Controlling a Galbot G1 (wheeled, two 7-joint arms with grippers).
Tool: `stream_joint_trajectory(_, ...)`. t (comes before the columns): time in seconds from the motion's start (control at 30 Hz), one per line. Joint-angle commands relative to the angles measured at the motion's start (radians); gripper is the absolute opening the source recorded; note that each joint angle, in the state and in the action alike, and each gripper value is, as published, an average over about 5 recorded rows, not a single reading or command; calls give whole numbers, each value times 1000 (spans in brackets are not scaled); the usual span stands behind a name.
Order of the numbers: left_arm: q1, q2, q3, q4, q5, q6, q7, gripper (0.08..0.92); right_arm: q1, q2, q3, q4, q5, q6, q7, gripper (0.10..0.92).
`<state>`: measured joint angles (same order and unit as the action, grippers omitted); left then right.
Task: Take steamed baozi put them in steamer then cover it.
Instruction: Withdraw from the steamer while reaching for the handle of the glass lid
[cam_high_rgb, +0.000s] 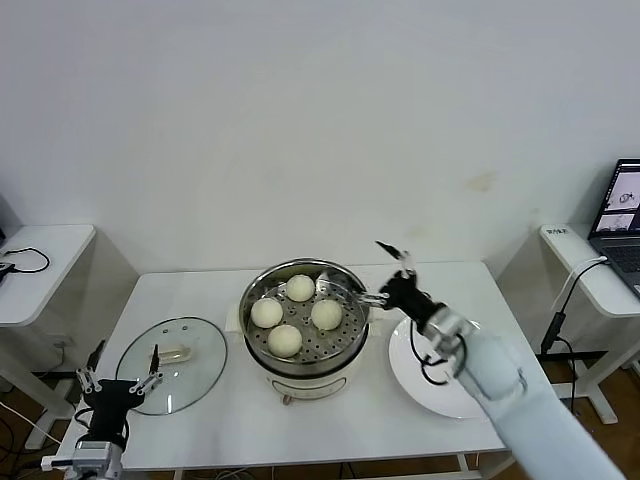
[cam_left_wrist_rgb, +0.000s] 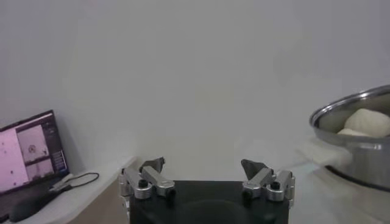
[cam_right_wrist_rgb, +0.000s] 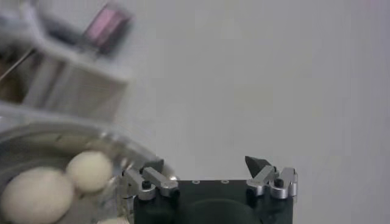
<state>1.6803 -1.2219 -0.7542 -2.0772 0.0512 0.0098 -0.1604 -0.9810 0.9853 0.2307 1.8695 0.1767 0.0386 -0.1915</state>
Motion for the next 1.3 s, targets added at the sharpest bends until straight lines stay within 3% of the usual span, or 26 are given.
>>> stream_joint_trajectory(0.03,-34,36,-62,162,567,-71,8,823,-537,339,573,71,-3,193,-15,823)
stream_joint_trajectory(0.2,-47,70,-103,278,925,-164,-2,823,-580,377,615,86,3,163,-11,823)
stream_joint_trajectory(0.43,-10,82,-81,361,1168,-232,-34,823,-592,425,659,87,12,162,-5,823)
stream_joint_trajectory(0.63,-49,75,-35,384,1203,-233,-45,823,-604,437,684,87,11,161,-2,823)
stream_joint_trajectory(1.3,-345,106,74,548,1165,-211,-4,823,-624,468,680,71,-16,159,-13,823)
